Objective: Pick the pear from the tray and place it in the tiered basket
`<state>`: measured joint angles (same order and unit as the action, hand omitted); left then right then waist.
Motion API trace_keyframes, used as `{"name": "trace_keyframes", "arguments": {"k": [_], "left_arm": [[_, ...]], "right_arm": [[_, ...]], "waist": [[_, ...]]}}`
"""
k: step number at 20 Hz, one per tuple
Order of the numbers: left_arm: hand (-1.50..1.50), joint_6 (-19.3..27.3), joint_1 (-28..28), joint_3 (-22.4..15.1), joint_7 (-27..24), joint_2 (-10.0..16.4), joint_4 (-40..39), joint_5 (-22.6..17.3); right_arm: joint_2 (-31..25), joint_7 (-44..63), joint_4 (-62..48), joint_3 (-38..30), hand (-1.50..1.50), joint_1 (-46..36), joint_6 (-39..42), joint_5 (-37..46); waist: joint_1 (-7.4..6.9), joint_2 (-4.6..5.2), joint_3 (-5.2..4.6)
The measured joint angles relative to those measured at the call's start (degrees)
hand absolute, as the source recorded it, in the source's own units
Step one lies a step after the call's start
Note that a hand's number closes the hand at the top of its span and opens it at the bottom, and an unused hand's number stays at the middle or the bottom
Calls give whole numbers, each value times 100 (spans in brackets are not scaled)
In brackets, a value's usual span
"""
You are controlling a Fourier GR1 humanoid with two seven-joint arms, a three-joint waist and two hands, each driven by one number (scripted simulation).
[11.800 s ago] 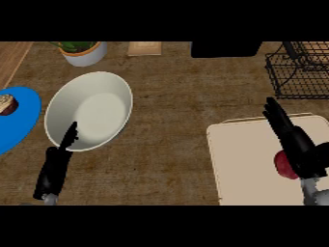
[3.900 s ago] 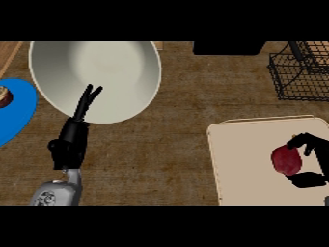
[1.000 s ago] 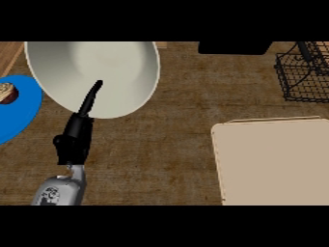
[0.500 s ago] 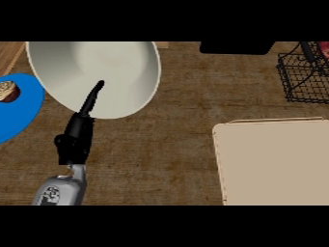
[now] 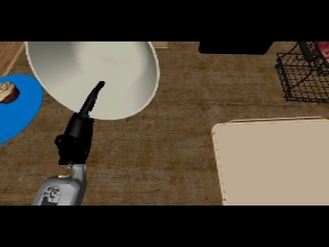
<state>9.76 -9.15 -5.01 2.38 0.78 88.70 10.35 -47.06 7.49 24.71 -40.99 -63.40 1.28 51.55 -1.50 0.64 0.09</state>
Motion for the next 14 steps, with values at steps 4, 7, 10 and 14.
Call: {"name": "trace_keyframes", "arguments": {"k": [4, 7, 10, 14], "left_arm": [[0, -26, 43, 64, 41, 58, 55, -32], [0, 43, 120, 10, -24, -1, 38, -19], [0, 27, 105, 87, 10, 53, 43, -51], [0, 40, 144, 105, 13, 68, 70, -37]], "right_arm": [[-509, 34, -131, -447, -150, 244, -27, -359], [-890, -73, -285, -876, -150, 584, 70, -728], [-1285, -377, -449, -1334, -150, 1067, 340, -1147], [-1694, -968, -677, -1851, -150, 1972, 764, -1622]], "waist": [[69, -19, -1], [125, -29, 1], [183, -39, 5], [241, -54, 7]]}}
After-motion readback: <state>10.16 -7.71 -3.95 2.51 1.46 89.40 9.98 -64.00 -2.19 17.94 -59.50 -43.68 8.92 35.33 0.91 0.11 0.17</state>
